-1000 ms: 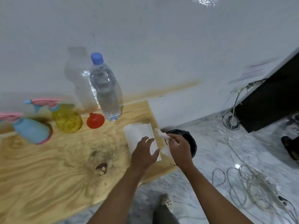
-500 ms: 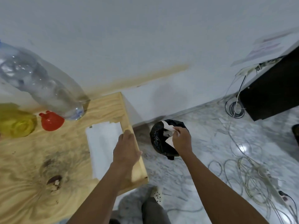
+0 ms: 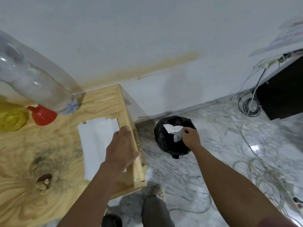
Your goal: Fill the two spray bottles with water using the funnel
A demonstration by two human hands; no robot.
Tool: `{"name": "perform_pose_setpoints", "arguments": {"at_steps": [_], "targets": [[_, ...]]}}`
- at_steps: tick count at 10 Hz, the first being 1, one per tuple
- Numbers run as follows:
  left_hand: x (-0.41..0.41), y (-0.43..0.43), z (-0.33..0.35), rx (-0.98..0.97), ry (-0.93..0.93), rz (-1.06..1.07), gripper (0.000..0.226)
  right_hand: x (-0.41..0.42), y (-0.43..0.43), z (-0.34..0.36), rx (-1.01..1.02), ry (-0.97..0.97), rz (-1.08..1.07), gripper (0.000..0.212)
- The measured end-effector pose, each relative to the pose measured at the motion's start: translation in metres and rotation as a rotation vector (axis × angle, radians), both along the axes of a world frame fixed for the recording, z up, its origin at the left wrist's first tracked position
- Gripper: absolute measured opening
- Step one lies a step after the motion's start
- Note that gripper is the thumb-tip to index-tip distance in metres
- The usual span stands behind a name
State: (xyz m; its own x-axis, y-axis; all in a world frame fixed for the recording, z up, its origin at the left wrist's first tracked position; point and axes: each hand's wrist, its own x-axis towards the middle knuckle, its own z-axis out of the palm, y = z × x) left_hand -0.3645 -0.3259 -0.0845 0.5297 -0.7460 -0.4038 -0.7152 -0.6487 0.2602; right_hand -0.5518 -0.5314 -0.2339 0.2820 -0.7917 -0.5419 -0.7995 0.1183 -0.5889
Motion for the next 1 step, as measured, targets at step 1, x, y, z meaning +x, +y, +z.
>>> {"name": "perform_pose_setpoints", "arguments": {"at_steps": [1], "targets": [[-0.0004, -0.0027, 0.0054, 0.0, -0.006, 0.004, 0.057, 0.0037, 0.0111, 0.0139, -0.025, -0.053, -0.01, 0.039]]}}
